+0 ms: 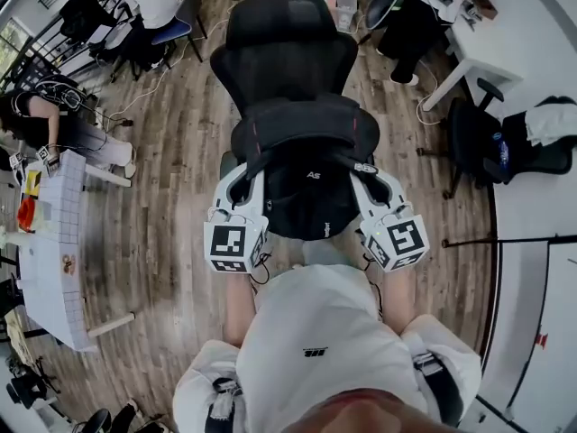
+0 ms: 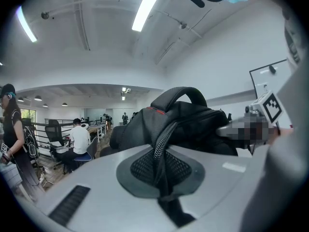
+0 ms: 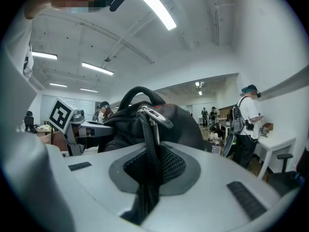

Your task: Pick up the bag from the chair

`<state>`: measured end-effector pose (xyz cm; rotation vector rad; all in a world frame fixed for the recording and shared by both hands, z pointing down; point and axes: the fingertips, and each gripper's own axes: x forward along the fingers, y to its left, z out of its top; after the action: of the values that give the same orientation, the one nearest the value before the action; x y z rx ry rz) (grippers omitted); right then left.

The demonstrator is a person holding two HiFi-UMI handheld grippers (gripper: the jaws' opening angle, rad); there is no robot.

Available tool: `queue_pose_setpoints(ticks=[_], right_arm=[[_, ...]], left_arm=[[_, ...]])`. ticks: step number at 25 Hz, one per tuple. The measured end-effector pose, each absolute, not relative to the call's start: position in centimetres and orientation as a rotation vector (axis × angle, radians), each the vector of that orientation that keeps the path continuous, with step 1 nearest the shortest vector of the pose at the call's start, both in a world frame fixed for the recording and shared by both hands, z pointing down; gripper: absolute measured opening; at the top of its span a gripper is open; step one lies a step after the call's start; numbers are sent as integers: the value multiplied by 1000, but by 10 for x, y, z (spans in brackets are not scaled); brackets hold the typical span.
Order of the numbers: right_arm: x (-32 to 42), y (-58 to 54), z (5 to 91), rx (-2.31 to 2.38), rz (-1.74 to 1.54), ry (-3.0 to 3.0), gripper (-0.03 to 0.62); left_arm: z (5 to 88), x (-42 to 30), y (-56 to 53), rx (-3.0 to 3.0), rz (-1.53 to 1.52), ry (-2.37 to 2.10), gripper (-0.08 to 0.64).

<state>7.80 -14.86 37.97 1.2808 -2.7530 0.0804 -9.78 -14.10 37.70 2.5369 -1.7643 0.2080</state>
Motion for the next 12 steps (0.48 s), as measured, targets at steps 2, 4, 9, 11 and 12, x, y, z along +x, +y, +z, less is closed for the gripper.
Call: queue_pose_setpoints(ticks=[2,4,9,11,12], right_arm=[[78,-126,382,1303,88,-2736,18],[79,-104,383,1325,98,-2718,18],[83,-50,390,1359,133,-2688,18],[88,-32,391,1365,139,-2680,18],[90,-24,391,1367,140,-2678,18]], left_arm=[[379,-98,-122,2546,205,-1740,17],[380,-97,-101,2554,204,-1716,17],[386,-93,-48,2563,216,-1677,17],[386,-88,-31,2568,226,-1666,17],[386,-86,-23,2569,228,-1663,18]])
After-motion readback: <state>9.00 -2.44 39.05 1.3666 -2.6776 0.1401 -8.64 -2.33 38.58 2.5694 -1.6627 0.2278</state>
